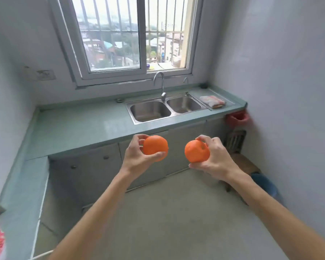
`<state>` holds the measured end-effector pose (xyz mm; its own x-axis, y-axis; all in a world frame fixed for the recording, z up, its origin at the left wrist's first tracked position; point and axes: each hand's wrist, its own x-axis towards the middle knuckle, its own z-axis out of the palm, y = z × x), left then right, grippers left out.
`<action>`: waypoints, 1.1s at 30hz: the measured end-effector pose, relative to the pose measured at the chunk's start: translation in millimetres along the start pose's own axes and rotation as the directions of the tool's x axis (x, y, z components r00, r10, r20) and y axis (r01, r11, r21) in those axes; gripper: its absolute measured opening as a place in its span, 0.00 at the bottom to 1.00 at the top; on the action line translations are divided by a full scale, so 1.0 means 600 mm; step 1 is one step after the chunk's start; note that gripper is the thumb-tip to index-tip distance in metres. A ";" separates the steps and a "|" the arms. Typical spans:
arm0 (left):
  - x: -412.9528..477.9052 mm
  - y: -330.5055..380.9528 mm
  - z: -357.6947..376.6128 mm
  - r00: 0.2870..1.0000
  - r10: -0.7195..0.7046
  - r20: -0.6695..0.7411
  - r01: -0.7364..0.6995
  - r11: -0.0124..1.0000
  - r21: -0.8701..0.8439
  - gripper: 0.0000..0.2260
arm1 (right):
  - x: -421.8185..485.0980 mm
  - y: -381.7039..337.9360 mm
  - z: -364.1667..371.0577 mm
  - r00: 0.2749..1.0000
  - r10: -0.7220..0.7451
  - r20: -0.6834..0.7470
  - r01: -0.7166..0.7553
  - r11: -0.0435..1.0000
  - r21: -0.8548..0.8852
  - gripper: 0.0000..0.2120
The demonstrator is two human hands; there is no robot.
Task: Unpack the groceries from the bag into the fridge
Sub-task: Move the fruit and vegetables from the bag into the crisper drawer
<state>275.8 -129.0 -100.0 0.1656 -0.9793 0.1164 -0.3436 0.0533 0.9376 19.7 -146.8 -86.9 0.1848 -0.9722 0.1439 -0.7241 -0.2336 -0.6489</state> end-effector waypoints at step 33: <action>-0.120 0.506 1.118 0.164 0.187 0.968 0.402 0.884 -0.239 0.28 | -0.479 0.557 -0.681 0.275 0.538 -0.797 -0.719 0.665 0.202 0.38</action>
<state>-460.4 -173.4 -43.6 -0.9324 -0.3400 -0.1225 -0.0157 -0.3003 0.9537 -546.9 48.1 -39.8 -0.8684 -0.4054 0.2855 -0.4806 0.5465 -0.6859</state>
